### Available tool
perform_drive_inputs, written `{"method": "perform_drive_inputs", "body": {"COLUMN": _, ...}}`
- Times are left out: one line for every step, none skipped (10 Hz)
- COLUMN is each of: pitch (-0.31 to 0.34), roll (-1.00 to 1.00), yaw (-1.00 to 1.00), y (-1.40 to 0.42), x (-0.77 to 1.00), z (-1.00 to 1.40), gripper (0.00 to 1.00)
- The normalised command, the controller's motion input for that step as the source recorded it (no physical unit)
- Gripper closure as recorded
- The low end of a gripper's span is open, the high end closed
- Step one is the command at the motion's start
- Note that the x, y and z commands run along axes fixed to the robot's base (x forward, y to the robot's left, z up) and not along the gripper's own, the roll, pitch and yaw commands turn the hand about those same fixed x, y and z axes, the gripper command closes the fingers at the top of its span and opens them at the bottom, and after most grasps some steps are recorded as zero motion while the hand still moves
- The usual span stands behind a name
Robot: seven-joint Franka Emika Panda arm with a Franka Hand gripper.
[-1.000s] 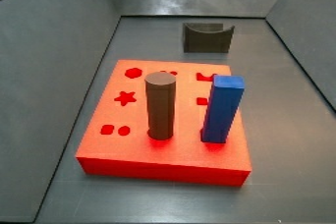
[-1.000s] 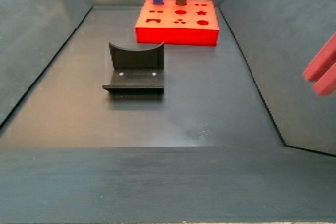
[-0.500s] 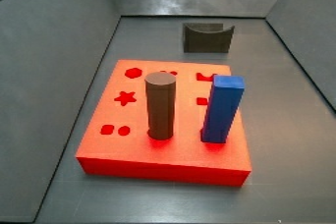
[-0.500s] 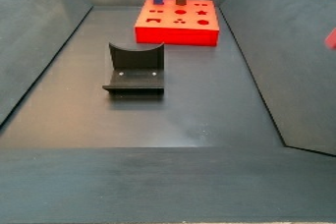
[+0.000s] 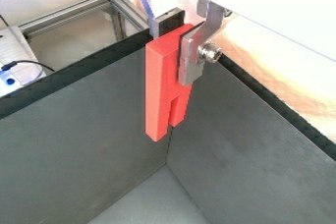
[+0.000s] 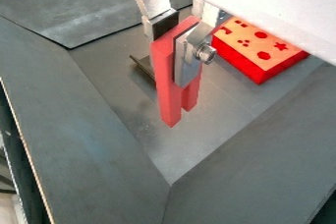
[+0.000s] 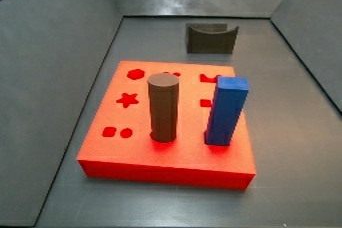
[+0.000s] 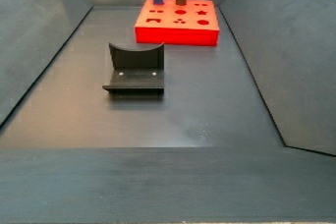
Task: Pick up the double-square object. Move up. Move to above the board. Insert the double-square object.
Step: Move to above the board.
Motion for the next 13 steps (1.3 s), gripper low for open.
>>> {"method": "perform_drive_inputs", "body": {"pitch": 0.069, "roll": 0.06, "yaw": 0.02, "y": 0.00, "x": -0.58, "z": 0.02, "gripper": 1.00}}
{"method": "perform_drive_inputs", "body": {"pitch": 0.069, "roll": 0.05, "yaw": 0.02, "y": 0.00, "x": -0.58, "z": 0.02, "gripper": 1.00}}
{"method": "perform_drive_inputs", "body": {"pitch": 0.069, "roll": 0.05, "yaw": 0.02, "y": 0.00, "x": -0.58, "z": 0.02, "gripper": 1.00}}
{"method": "perform_drive_inputs", "body": {"pitch": 0.069, "roll": 0.05, "yaw": 0.02, "y": 0.00, "x": -0.58, "z": 0.02, "gripper": 1.00}}
{"method": "perform_drive_inputs", "body": {"pitch": 0.068, "roll": 0.05, "yaw": 0.02, "y": 0.00, "x": -0.58, "z": 0.02, "gripper": 1.00}}
{"method": "perform_drive_inputs", "body": {"pitch": 0.068, "roll": 0.05, "yaw": 0.02, "y": 0.00, "x": -0.58, "z": 0.02, "gripper": 1.00}}
{"method": "perform_drive_inputs", "body": {"pitch": 0.068, "roll": 0.05, "yaw": 0.02, "y": 0.00, "x": -0.58, "z": 0.02, "gripper": 1.00}}
{"method": "perform_drive_inputs", "body": {"pitch": 0.068, "roll": 0.05, "yaw": 0.02, "y": 0.00, "x": -0.58, "z": 0.02, "gripper": 1.00}}
{"method": "perform_drive_inputs", "body": {"pitch": 0.068, "roll": 0.05, "yaw": 0.02, "y": 0.00, "x": -0.58, "z": 0.02, "gripper": 1.00}}
{"method": "perform_drive_inputs", "body": {"pitch": 0.068, "roll": 0.05, "yaw": 0.02, "y": 0.00, "x": -0.58, "z": 0.02, "gripper": 1.00}}
{"method": "perform_drive_inputs", "body": {"pitch": 0.068, "roll": 0.05, "yaw": 0.02, "y": 0.00, "x": -0.58, "z": 0.02, "gripper": 1.00}}
{"method": "perform_drive_inputs", "body": {"pitch": 0.068, "roll": 0.05, "yaw": 0.02, "y": 0.00, "x": -0.58, "z": 0.02, "gripper": 1.00}}
{"method": "perform_drive_inputs", "body": {"pitch": 0.068, "roll": 0.05, "yaw": 0.02, "y": 0.00, "x": -0.58, "z": 0.02, "gripper": 1.00}}
